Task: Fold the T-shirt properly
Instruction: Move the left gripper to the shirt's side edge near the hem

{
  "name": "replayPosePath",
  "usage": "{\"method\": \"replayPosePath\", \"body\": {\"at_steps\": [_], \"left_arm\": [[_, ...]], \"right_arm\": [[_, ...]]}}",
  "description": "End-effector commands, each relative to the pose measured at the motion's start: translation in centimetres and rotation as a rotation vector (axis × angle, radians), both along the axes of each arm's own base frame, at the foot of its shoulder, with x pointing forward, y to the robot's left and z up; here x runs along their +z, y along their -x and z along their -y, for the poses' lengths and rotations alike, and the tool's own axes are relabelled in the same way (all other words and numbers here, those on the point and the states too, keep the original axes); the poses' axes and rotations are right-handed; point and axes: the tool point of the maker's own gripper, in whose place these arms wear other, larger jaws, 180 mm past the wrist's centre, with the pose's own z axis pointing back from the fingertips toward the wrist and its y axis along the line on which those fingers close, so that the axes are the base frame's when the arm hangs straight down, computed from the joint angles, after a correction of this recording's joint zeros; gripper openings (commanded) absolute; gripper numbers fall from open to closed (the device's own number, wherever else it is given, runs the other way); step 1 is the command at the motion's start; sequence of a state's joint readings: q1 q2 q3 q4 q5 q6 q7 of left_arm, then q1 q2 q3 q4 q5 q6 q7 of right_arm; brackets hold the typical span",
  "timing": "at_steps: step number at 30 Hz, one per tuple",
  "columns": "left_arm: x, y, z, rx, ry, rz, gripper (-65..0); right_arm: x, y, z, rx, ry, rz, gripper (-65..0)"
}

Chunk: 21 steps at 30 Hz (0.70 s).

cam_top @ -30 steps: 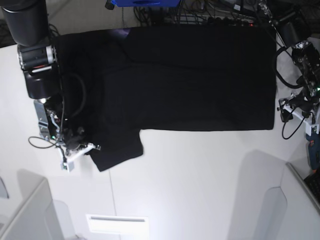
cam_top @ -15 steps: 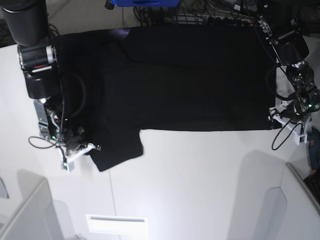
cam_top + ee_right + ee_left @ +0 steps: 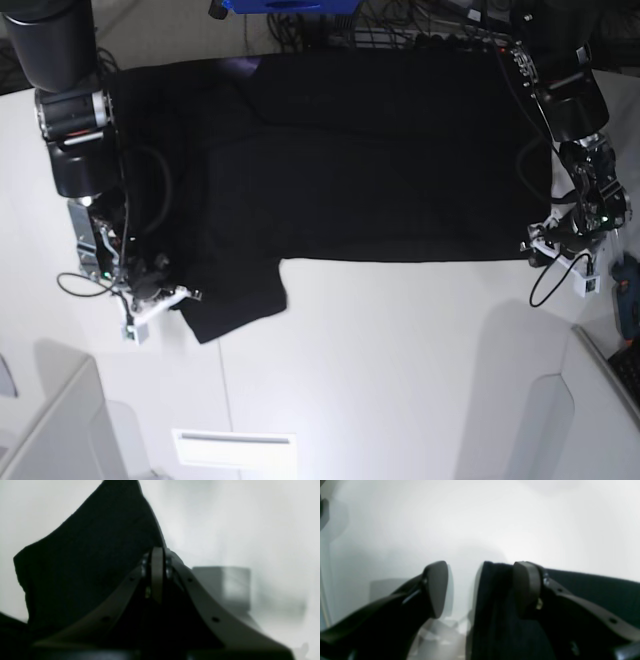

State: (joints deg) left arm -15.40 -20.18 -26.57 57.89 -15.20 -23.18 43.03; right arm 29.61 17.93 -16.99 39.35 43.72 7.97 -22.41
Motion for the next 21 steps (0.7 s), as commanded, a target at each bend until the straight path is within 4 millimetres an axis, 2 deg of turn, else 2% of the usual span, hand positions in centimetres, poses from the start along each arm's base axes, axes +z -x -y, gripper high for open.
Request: {"method": "replayPosePath", "body": {"at_steps": [1,5,8,10,11,18,21], "left_arm": [[0.52,-0.24,-0.38,-0.002,-0.004,-0.001,-28.1],[0.44,-0.15,-0.42,-0.003,-0.005,-0.005,-37.4],[0.36,-0.05,-0.43,-0.003,-0.006,-0.009,-50.7],[0.36,-0.05,-0.43,-0.003,-0.006,-0.009,-62.0],[0.36,-0.05,-0.43,-0.003,-0.006,-0.009,-65.0],[0.57,-0.12,-0.45,-0.008,-0.011,-0.007,-65.0],[0.43,0.28,-0.62,-0.007,-0.011,-0.011,-65.0]], "right_arm": [[1.07,-0.84,0.27,0.004,0.004,0.017,-65.0],[1.09,-0.86,0.3,0.003,0.004,0.018,-65.0],[1.09,-0.86,0.3,0.003,0.004,0.018,-65.0],[1.11,-0.88,0.3,0.003,0.004,0.019,-65.0],[1.11,-0.88,0.3,0.003,0.004,0.019,-65.0],[1.03,-0.79,0.37,-0.008,0.0,0.045,-65.0],[1.83,-0.74,-0.36,0.017,-0.003,0.082,-65.0]]}}
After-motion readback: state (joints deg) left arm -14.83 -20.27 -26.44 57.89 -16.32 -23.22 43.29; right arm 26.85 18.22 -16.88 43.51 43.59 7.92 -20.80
